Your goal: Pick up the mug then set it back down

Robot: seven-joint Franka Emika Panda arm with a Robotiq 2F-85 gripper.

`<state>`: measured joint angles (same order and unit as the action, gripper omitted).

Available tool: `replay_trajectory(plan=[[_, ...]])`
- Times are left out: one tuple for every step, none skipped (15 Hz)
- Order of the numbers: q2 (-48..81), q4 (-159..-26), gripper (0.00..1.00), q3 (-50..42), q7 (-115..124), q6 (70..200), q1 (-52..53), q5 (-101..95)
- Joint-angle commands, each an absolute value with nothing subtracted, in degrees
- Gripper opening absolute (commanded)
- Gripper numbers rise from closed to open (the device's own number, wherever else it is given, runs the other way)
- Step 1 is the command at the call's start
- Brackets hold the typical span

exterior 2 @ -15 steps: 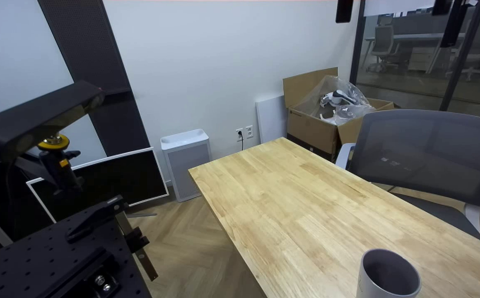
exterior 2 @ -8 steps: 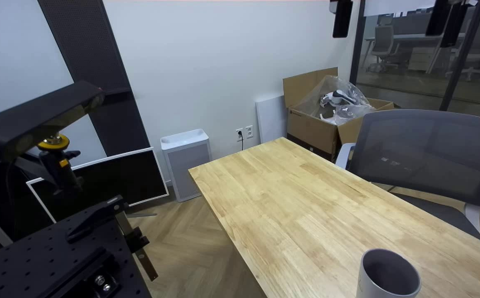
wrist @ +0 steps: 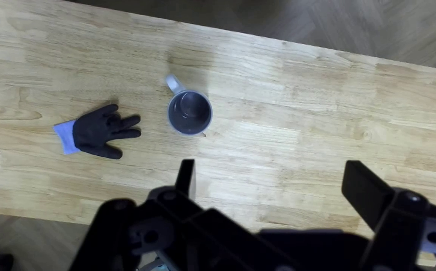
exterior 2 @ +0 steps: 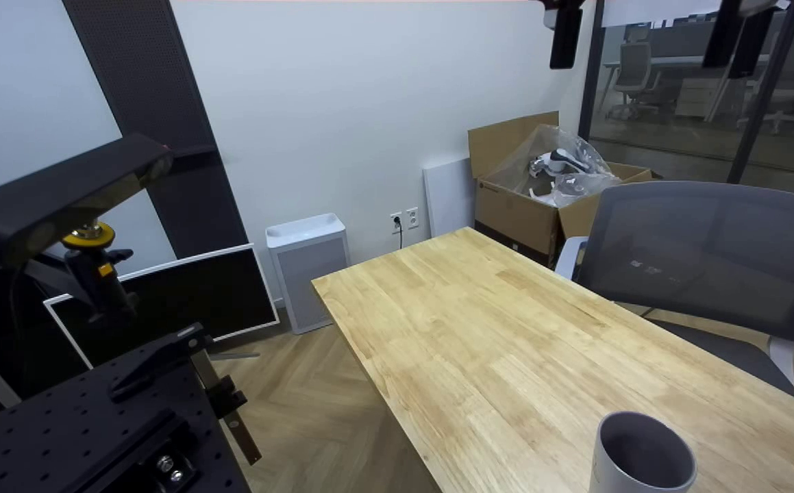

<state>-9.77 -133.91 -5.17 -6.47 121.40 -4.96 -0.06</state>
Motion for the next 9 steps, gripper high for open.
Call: replay_trajectory(plan=[[-7.5,-134.7,1.0,-5.5,-7.0,125.6,-5.0,-0.5],[-6.7,-135.2,1.0,-5.6,-7.2,127.7,-5.1,-0.6],[-5.9,-135.5,1.0,-5.8,-7.9,129.4,-5.1,-0.1],[-5.2,-136.0,1.0,-5.9,-7.9,131.4,-5.2,-0.1],[-4.5,-136.3,1.0,-6.0,-8.1,133.3,-5.2,0.1],[-3.7,-136.9,1.0,-6.1,-8.1,135.6,-5.3,0.1],[-2.8,-137.3,1.0,-6.2,-8.4,137.3,-5.4,0.1],[-1.9,-137.9,1.0,-6.2,-8.4,138.9,-5.5,0.0],[-1.0,-138.3,1.0,-6.3,-8.2,140.3,-5.6,-0.2]])
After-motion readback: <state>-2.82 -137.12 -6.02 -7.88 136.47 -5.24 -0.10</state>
